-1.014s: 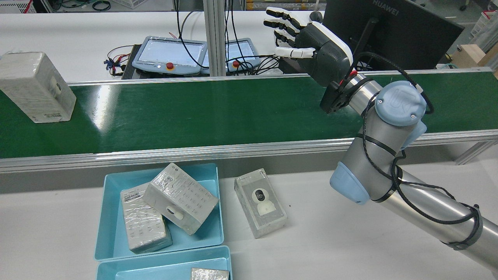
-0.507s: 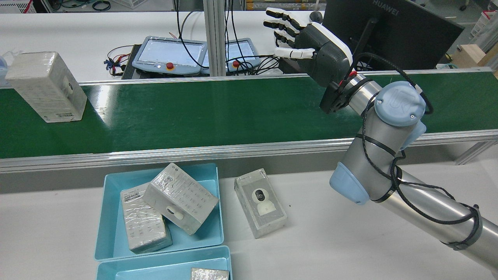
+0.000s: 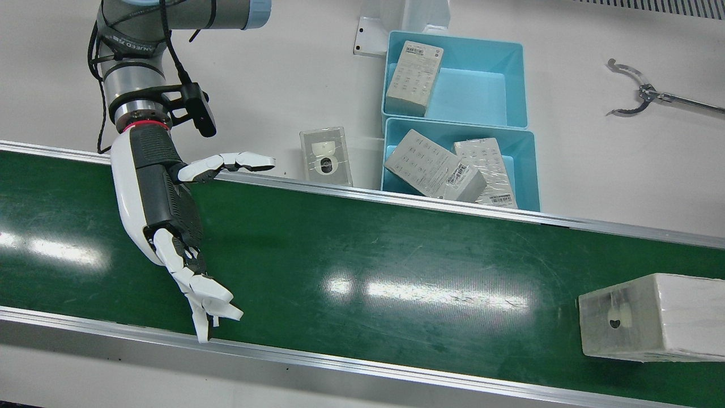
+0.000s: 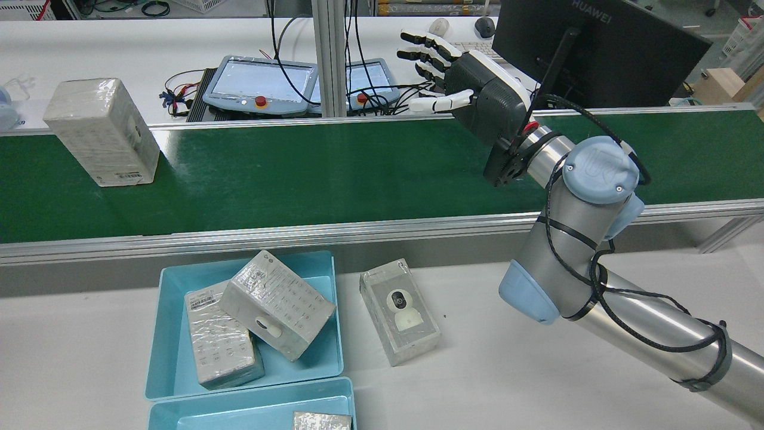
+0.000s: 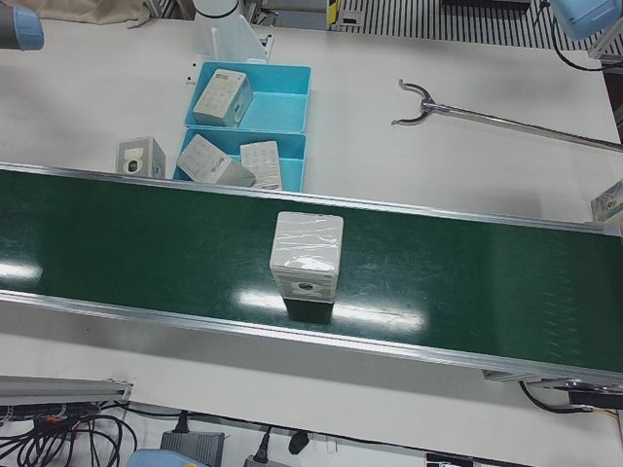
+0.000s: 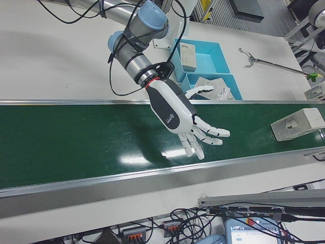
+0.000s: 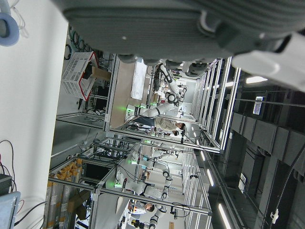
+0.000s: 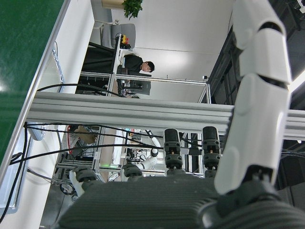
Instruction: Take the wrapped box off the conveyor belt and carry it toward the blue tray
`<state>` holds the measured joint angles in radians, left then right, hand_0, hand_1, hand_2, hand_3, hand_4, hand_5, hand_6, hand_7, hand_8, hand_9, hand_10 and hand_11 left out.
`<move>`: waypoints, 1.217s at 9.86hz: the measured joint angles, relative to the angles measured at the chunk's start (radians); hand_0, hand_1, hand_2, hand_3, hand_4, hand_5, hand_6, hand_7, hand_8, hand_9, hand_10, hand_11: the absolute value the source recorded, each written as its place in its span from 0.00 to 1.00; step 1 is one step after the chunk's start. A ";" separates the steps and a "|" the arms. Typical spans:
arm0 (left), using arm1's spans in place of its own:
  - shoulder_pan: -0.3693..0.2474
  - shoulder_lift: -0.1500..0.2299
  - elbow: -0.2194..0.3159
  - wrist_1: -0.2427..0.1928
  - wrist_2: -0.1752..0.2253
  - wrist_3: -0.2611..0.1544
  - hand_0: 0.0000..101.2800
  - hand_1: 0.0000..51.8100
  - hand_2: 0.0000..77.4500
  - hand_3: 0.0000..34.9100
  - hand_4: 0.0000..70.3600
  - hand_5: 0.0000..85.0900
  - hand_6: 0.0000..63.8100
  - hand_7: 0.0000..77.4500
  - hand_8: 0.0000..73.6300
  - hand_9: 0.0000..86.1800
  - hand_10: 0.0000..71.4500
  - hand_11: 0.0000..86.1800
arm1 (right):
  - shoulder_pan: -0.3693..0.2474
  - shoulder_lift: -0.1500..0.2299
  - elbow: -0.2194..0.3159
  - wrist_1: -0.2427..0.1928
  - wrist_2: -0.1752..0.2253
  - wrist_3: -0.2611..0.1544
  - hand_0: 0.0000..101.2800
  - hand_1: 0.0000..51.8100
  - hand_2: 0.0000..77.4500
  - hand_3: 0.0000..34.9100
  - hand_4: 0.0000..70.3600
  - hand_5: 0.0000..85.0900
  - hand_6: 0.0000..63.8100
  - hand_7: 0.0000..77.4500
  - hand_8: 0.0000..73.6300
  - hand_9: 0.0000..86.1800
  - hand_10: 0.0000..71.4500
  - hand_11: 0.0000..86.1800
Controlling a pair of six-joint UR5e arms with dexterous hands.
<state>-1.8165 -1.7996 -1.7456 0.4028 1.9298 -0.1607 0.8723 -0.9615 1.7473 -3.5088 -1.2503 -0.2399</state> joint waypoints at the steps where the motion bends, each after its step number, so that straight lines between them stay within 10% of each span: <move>1: 0.000 0.000 0.000 0.000 0.000 0.000 0.00 0.00 0.01 0.00 0.01 0.01 0.01 0.01 0.01 0.00 0.01 0.00 | -0.004 0.000 -0.003 -0.001 0.001 0.000 0.44 0.24 0.23 0.86 0.10 0.22 0.00 0.28 0.00 0.04 0.04 0.04; 12: 0.000 0.000 0.000 0.000 0.000 0.000 0.00 0.00 0.01 0.00 0.01 0.01 0.01 0.01 0.01 0.00 0.01 0.00 | -0.010 0.001 -0.009 -0.001 0.005 0.001 0.41 0.21 0.23 0.87 0.12 0.30 0.00 0.30 0.00 0.05 0.02 0.04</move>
<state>-1.8165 -1.7996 -1.7456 0.4028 1.9298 -0.1607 0.8621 -0.9606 1.7380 -3.5098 -1.2456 -0.2393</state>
